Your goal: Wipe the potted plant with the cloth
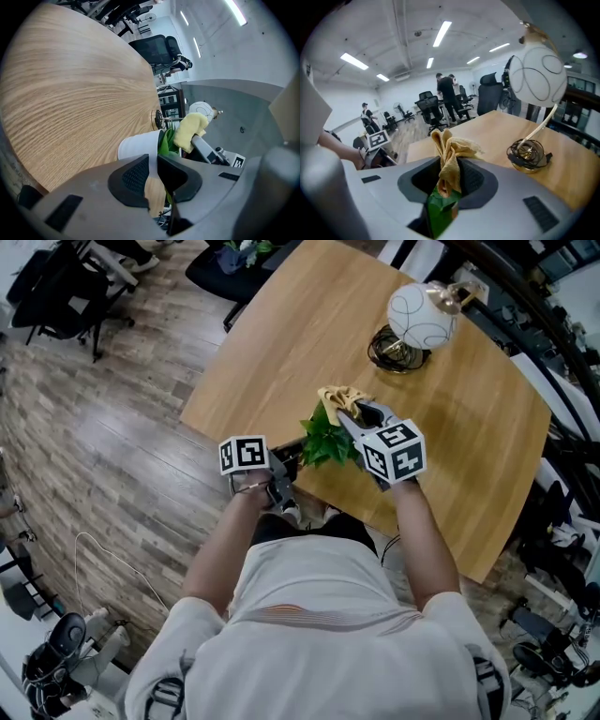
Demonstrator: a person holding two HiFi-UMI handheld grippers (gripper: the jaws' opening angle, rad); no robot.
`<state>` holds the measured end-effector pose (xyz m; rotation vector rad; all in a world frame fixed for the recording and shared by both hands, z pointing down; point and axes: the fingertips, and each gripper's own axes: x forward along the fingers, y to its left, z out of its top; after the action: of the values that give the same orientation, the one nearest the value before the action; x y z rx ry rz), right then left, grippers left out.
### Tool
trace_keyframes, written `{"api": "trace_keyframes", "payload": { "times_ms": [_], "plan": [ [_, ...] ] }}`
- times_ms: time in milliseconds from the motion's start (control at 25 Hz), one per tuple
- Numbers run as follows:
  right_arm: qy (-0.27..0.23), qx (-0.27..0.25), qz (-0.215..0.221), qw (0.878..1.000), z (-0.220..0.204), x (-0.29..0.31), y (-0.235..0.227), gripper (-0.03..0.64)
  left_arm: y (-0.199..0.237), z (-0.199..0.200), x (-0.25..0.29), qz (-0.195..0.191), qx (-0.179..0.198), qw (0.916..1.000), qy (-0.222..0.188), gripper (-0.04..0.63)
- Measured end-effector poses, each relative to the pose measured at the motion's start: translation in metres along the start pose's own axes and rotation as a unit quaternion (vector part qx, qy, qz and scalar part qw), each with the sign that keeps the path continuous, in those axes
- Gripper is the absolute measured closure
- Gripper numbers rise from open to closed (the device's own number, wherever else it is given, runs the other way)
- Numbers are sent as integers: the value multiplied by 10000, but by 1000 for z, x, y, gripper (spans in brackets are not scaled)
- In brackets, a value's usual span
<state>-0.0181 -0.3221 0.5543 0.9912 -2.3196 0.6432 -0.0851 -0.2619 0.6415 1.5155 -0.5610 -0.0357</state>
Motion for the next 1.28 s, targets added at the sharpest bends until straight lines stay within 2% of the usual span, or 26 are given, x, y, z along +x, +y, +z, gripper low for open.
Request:
{"api": "trace_keyframes", "payload": {
  "times_ms": [200,280,360,480,600,680,840,1000,1120,1200,1280],
  "plan": [
    [-136,233,-892,9957,-1,-33,-71,462,0,0,-1,22,19,10000,-25,537],
    [-246,271,-964,9947,1,-50,-75,462,1,0,0,21,4,10000,-38,537],
    [-474,331,-662,9961,10,-64,-52,462,0,1,0,17,-7,10000,-55,537],
    [-680,488,227,9962,15,-70,16,462,0,1,-1,4,-30,10000,-87,537],
    [-499,568,975,9924,-4,-58,78,462,0,1,-2,-8,-34,9999,-98,537],
    [-211,589,1063,9924,-29,-44,93,462,-1,2,-2,-22,-45,9999,-120,537],
    [112,933,819,9922,-67,-40,77,462,0,2,-1,-39,-79,9999,-147,537],
    [93,1359,523,9893,-85,-64,44,462,0,3,0,-21,-86,9998,-171,537],
    [26,1746,62,9846,-99,-85,8,462,-1,2,1,3,-76,9998,-161,537],
    [-127,1899,-187,9815,-98,-99,-9,462,-1,2,0,7,-72,9999,-151,537],
    [-466,1841,-48,9818,-74,-112,-7,462,0,2,0,-1,-81,9999,-146,537]
  ]
}}
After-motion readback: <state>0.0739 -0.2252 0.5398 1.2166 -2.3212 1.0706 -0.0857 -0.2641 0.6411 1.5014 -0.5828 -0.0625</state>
